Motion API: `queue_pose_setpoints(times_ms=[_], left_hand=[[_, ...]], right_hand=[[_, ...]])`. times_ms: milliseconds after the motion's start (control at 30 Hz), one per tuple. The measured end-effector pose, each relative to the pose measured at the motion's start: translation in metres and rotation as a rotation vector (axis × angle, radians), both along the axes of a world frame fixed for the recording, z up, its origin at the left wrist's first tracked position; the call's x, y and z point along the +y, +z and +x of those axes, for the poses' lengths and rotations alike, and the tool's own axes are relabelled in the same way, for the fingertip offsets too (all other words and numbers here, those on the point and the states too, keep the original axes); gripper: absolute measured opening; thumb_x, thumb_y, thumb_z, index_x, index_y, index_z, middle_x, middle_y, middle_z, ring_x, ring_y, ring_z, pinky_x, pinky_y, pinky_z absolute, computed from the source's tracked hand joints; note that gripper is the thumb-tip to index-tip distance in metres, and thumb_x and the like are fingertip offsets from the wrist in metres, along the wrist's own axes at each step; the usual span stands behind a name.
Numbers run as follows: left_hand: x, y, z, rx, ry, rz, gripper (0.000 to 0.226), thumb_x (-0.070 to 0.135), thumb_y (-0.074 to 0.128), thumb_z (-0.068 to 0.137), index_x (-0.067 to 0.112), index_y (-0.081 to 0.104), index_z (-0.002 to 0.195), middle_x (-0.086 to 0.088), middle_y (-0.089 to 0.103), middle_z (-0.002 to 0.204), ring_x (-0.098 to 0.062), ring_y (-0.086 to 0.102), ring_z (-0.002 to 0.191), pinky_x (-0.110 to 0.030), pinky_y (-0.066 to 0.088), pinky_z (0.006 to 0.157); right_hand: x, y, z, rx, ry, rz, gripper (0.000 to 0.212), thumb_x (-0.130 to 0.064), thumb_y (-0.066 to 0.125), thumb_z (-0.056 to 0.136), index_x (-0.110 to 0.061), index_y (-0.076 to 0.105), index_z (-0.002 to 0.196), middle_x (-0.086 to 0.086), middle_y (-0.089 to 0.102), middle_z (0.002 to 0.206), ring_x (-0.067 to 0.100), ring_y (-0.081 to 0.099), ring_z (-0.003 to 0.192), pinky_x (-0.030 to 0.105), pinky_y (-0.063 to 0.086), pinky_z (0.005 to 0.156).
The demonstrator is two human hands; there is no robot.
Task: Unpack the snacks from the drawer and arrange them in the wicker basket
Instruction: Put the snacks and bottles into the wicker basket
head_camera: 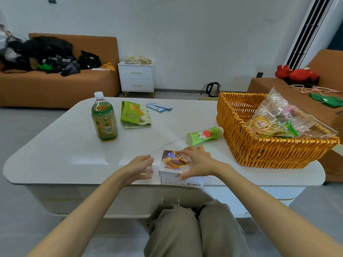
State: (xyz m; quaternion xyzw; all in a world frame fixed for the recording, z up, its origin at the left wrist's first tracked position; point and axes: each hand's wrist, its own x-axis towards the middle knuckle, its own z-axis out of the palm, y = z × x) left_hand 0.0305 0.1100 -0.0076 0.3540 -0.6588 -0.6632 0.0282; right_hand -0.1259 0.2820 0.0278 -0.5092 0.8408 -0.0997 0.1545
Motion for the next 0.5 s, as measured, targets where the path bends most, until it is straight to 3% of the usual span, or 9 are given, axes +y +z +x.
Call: queue_pose_setpoints(times_ms=[100, 167, 200, 267, 333, 400, 500], left_hand=[[0.003, 0.001, -0.001, -0.009, 0.0, 0.091, 0.058, 0.051, 0.054, 0.091, 0.013, 0.046, 0.135, -0.012, 0.05, 0.133, -0.027, 0.056, 0.113, -0.036, 0.052, 0.086], [0.007, 0.003, -0.008, -0.049, -0.079, 0.047, 0.057, 0.062, 0.054, 0.086, 0.018, 0.06, 0.122, -0.007, 0.06, 0.124, -0.023, 0.058, 0.111, -0.034, 0.052, 0.085], [0.011, 0.004, -0.013, -0.07, -0.102, 0.019, 0.055, 0.062, 0.055, 0.085, 0.018, 0.065, 0.117, -0.005, 0.065, 0.118, -0.021, 0.059, 0.109, -0.033, 0.052, 0.085], [0.019, 0.006, -0.024, -0.105, -0.075, -0.02, 0.049, 0.055, 0.059, 0.087, 0.015, 0.067, 0.113, -0.005, 0.069, 0.112, -0.017, 0.062, 0.101, -0.029, 0.052, 0.079], [0.027, 0.005, -0.031, -0.124, -0.013, -0.026, 0.047, 0.049, 0.063, 0.087, 0.01, 0.064, 0.115, -0.006, 0.07, 0.107, -0.015, 0.063, 0.092, -0.026, 0.052, 0.068], [0.033, 0.004, -0.037, -0.12, 0.032, 0.011, 0.046, 0.044, 0.065, 0.087, 0.007, 0.063, 0.115, -0.007, 0.07, 0.101, -0.015, 0.064, 0.085, -0.026, 0.052, 0.063], [0.041, 0.008, -0.043, -0.109, 0.088, 0.056, 0.041, 0.039, 0.066, 0.089, 0.007, 0.063, 0.115, -0.005, 0.069, 0.092, -0.014, 0.062, 0.079, -0.027, 0.05, 0.06]], right_hand=[[0.001, -0.01, -0.012, -0.1, -0.173, -0.125, 0.091, -0.079, 0.055, 0.071, -0.033, 0.033, 0.147, -0.002, 0.025, 0.157, 0.027, 0.016, 0.144, 0.052, 0.021, 0.114], [0.008, -0.017, -0.026, -0.057, -0.341, -0.205, 0.089, -0.071, 0.054, 0.08, -0.025, 0.025, 0.15, 0.004, 0.024, 0.158, 0.029, 0.019, 0.144, 0.052, 0.022, 0.114], [0.013, -0.02, -0.031, -0.096, -0.418, -0.218, 0.089, -0.064, 0.056, 0.084, -0.019, 0.021, 0.152, 0.007, 0.027, 0.156, 0.029, 0.026, 0.141, 0.049, 0.027, 0.112], [0.023, -0.021, -0.032, -0.442, -0.556, -0.189, 0.09, -0.057, 0.058, 0.087, -0.01, 0.017, 0.151, 0.008, 0.037, 0.148, 0.027, 0.047, 0.126, 0.039, 0.046, 0.096], [0.028, -0.025, -0.027, -0.847, -0.592, -0.16, 0.074, -0.051, 0.06, 0.089, -0.003, 0.037, 0.14, 0.009, 0.056, 0.132, 0.022, 0.061, 0.105, 0.035, 0.054, 0.089], [0.025, -0.031, -0.025, -0.937, -0.596, -0.195, 0.059, -0.042, 0.064, 0.089, -0.001, 0.05, 0.129, 0.01, 0.065, 0.119, 0.019, 0.064, 0.095, 0.033, 0.056, 0.084], [0.018, -0.034, -0.026, -0.964, -0.665, -0.282, 0.053, -0.03, 0.066, 0.09, 0.002, 0.048, 0.128, 0.014, 0.067, 0.114, 0.019, 0.065, 0.084, 0.027, 0.054, 0.066]])
